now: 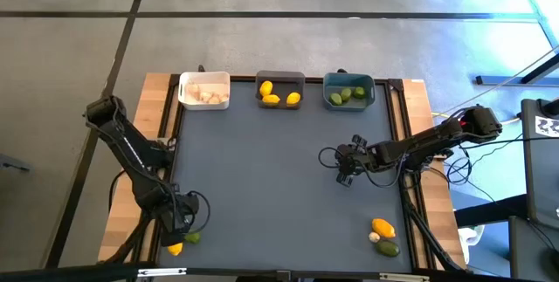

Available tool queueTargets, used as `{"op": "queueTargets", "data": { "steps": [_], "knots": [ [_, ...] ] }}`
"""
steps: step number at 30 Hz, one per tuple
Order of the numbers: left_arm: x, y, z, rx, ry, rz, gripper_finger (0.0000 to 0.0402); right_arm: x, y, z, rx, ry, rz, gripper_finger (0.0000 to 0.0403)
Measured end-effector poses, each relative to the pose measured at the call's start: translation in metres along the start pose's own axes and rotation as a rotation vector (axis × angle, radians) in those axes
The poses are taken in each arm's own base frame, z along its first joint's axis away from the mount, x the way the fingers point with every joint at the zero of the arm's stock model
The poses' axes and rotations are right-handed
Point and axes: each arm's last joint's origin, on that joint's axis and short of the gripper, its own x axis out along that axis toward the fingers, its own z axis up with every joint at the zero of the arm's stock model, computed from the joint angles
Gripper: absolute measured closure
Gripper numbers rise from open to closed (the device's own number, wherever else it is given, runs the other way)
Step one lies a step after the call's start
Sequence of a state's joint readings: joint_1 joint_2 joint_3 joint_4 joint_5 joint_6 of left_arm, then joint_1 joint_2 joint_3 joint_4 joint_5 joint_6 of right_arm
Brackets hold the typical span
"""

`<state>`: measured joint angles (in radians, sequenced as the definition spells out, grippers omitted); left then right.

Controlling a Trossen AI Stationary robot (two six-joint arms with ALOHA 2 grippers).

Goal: Sort produce into baskets
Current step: Put the garlic into the white bin

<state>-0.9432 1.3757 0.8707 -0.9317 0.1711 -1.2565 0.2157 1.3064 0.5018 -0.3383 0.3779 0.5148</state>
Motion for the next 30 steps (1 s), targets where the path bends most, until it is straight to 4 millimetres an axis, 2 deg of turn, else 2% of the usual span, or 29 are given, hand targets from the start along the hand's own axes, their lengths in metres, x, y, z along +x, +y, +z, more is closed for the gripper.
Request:
{"op": "queueTargets", "data": {
  "steps": [4,15,30],
  "knots": [
    [0.0032,-0.0008,0.0008,0.003,0.004,0.013,0.0192,0.0,0.0,0.0,0.0,0.0,0.0,0.0224],
    [0.004,-0.002,-0.0031,0.067,0.008,0.016,0.0292,0.0,0.0,0.0,0.0,0.0,0.0,0.0224],
    [0.0041,-0.0016,-0.0022,0.148,-0.036,0.034,0.0372,0.0,0.0,0.0,-0.001,0.0,0.0,0.0224]
  ]
}}
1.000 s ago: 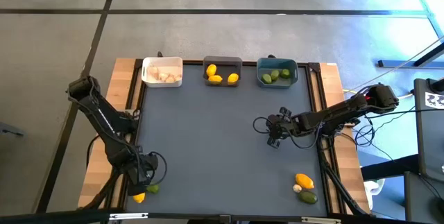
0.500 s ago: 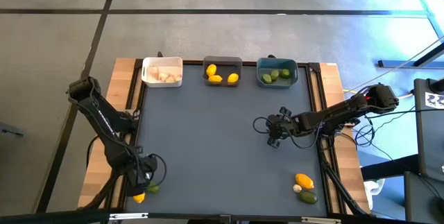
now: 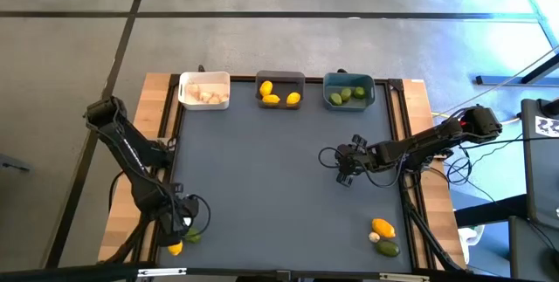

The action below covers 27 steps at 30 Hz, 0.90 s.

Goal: Sort produce into baskets
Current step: Put the garlic into the white bin

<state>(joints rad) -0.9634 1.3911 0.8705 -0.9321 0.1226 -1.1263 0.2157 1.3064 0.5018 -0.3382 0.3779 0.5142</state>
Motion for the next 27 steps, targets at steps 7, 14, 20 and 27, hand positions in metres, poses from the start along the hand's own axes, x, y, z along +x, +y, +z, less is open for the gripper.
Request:
{"op": "queueTargets", "data": {
  "steps": [7,14,20,27],
  "knots": [
    [-0.001,0.003,0.006,-0.017,-0.039,0.019,0.0393,0.0,0.0,0.0,0.0,0.0,0.0,0.0224],
    [-0.008,0.017,0.021,-0.01,-0.058,0.035,0.0398,0.0,0.0,0.0,0.002,0.0,0.001,0.0224],
    [-0.023,0.038,0.03,-0.12,-0.155,0.106,0.0388,0.0,0.0,0.0,0.005,-0.003,0.002,0.0224],
    [-0.042,0.064,0.039,-0.259,-0.235,0.129,0.0389,0.0,0.001,0.002,0.014,-0.021,0.016,0.0224]
  ]
}}
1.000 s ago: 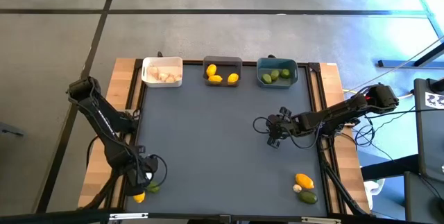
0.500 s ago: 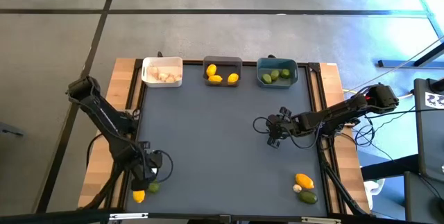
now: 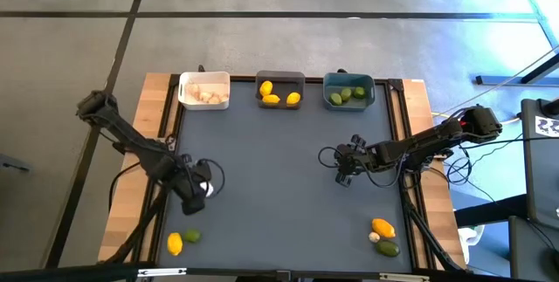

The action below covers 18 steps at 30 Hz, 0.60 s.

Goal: Sort produce into baskets
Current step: Put the garlic into the white bin

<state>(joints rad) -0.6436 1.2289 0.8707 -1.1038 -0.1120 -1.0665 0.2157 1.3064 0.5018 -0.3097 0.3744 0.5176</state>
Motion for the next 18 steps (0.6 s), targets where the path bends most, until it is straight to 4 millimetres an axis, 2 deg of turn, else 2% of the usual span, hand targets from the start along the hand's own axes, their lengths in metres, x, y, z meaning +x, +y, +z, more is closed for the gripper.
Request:
{"op": "queueTargets", "data": {
  "steps": [10,18],
  "knots": [
    [-0.022,0.039,0.022,-0.102,-0.114,-0.048,0.0377,0.0,0.0,0.0,-0.001,-0.002,0.001,0.0224],
    [-0.036,0.072,0.035,-0.161,-0.263,0.002,0.0383,0.0,0.0,0.0,0.001,-0.002,0.001,0.0224]
  ]
}}
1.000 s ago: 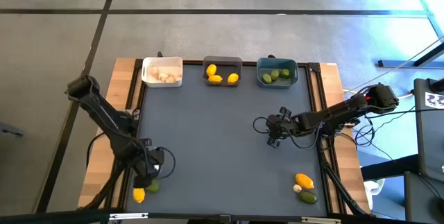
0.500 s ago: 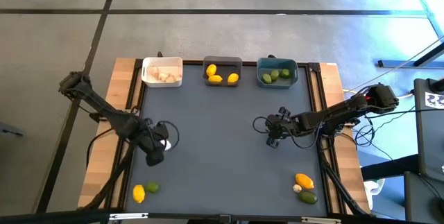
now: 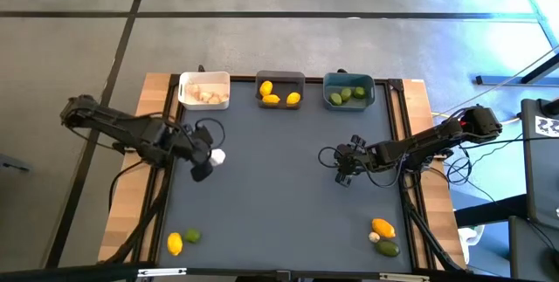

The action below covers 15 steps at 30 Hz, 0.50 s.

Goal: Sort produce into baskets
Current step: Put the garlic into the white bin

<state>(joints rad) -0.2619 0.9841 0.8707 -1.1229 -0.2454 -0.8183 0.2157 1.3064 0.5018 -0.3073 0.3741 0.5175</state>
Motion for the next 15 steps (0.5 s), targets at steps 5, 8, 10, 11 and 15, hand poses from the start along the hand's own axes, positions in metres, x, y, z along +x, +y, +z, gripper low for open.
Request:
{"op": "queueTargets", "data": {
  "steps": [5,8,10,11,15],
  "knots": [
    [-0.003,0.018,0.011,-0.053,-0.068,0.057,0.0384,0.0,0.0,0.0,0.0,0.0,0.0,0.0224],
    [-0.004,0.03,0.017,-0.091,-0.103,0.107,0.0384,0.0,0.0,0.0,0.0,0.0,0.0,0.0224],
    [-0.003,0.037,0.021,-0.107,-0.119,0.141,0.0384,0.0,0.0,0.0,0.001,0.0,0.0,0.0224],
    [-0.003,0.041,0.023,-0.114,-0.125,0.16,0.0384,0.0,0.0,0.0,0.0,0.0,0.0,0.0224],
    [-0.002,0.055,0.031,-0.15,-0.151,0.239,0.0384,0.0,0.0,0.0,0.0,0.0,-0.001,0.0224]
  ]
}}
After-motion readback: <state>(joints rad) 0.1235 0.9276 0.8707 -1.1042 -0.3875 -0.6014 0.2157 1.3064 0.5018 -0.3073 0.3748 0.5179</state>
